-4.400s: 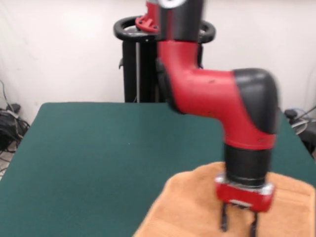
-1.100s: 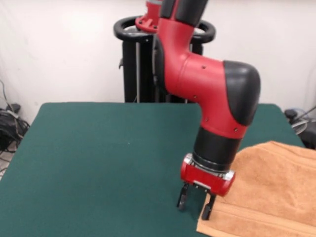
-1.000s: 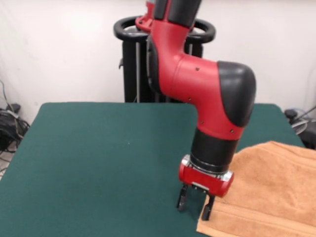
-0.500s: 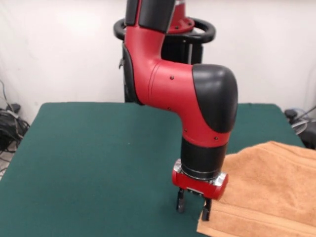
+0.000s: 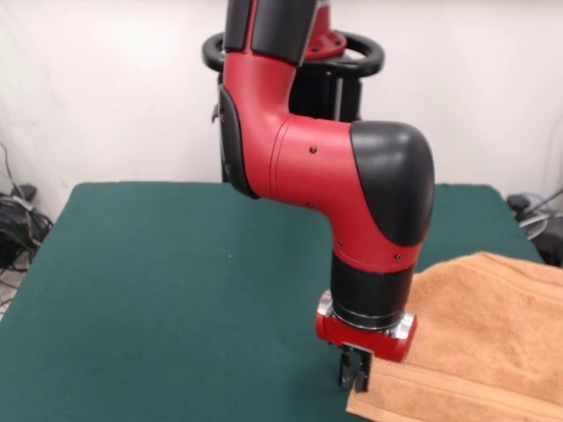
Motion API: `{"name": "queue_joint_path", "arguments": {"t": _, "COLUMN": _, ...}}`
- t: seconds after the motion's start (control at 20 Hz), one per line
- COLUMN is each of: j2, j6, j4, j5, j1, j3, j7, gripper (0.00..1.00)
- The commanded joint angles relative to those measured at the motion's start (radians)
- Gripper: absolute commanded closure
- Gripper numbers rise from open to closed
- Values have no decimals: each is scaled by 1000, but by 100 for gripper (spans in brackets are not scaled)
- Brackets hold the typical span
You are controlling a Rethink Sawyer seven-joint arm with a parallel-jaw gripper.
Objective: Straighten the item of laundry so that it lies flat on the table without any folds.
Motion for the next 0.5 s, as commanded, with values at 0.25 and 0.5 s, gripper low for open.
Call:
{"name": "queue_joint_path", "arguments": {"t": 0.25, "j2": 150, "j6": 3, "j4": -25, "j5": -87, "j1": -16, "j3": 143, "j7": 39, "gripper": 100}}
{"name": "queue_joint_path", "arguments": {"t": 0.5, "j2": 132, "j6": -11, "j4": 5, "j5": -99, "j1": -1, "j3": 104, "j7": 80, "gripper": 100}}
